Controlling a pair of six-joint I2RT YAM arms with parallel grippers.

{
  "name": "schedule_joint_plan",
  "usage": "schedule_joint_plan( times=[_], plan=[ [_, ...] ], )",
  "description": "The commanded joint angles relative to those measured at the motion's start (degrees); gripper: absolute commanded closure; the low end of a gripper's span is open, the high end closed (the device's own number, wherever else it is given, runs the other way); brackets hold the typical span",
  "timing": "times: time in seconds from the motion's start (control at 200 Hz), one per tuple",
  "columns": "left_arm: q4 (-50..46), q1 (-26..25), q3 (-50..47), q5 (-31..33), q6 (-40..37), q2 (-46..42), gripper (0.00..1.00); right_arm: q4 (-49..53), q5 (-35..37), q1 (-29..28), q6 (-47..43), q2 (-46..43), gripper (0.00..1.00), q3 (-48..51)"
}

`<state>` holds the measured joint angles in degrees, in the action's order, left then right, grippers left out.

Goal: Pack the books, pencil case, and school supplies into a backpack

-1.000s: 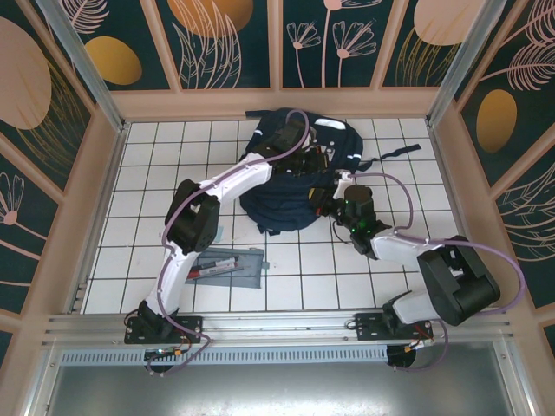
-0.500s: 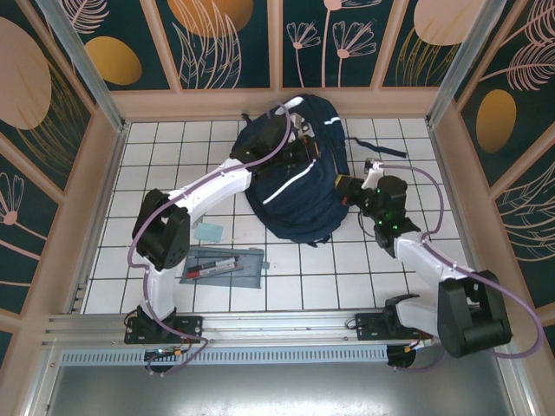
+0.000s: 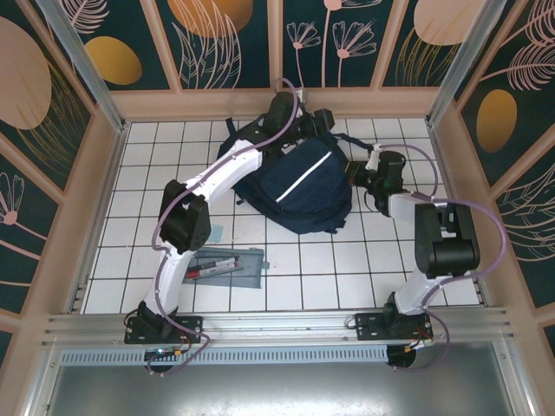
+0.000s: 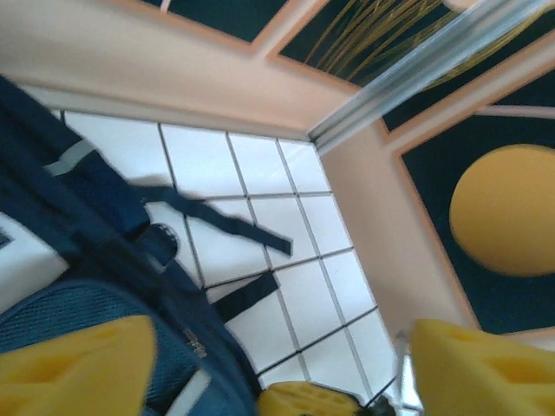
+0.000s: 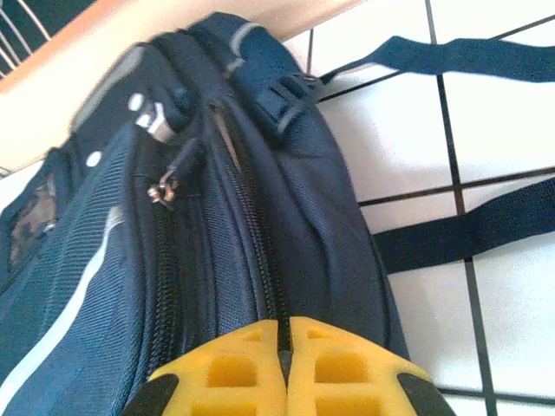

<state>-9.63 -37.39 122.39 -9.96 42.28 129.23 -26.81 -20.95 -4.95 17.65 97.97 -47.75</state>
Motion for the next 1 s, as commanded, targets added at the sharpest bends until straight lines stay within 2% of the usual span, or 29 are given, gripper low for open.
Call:
schedule_joint_plan(
  times=[0.0,0.095,0.2,0.39,0.525,0.681,0.881,0.996],
  plan=[
    [-1.4,0.1,3.7,1.3,-8.8,4.4,0.16,-0.2,-3.2,-0.2,-3.7,3.9,1.0,-5.5],
    [-4.1,0.9,6.4,-0.4,-8.2,8.7,0.23,-2.0,-4.2,-0.8,-3.0,4.4,1.0,-4.2],
    [-2.9,1.5,3.2,-2.3,-4.6,11.5,0.29,-4.7,-3.7,-1.6,-2.5,2.4,1.0,0.0],
    [-3.0,1.5,-1.7,-3.1,-2.6,14.0,0.45,-4.9,-1.6,-4.0,-3.8,-1.3,1.0,4.5],
    [-1.3,1.5,-7.8,-5.6,0.1,14.3,0.44,-2.6,-0.7,-5.2,-4.9,-2.7,1.0,4.9],
    [2.6,1.5,-13.0,-2.6,3.6,17.1,0.45,0.4,0.7,-8.9,-6.8,-6.2,1.0,7.1],
    [8.0,1.5,-14.1,-2.7,9.7,19.6,0.46,-0.7,8.9,-19.7,-6.8,-10.4,1.0,12.6],
    [9.3,1.5,-15.0,-2.0,10.8,18.8,0.46,-2.5,13.5,-25.6,-6.7,-10.0,1.0,12.4]
  ],
)
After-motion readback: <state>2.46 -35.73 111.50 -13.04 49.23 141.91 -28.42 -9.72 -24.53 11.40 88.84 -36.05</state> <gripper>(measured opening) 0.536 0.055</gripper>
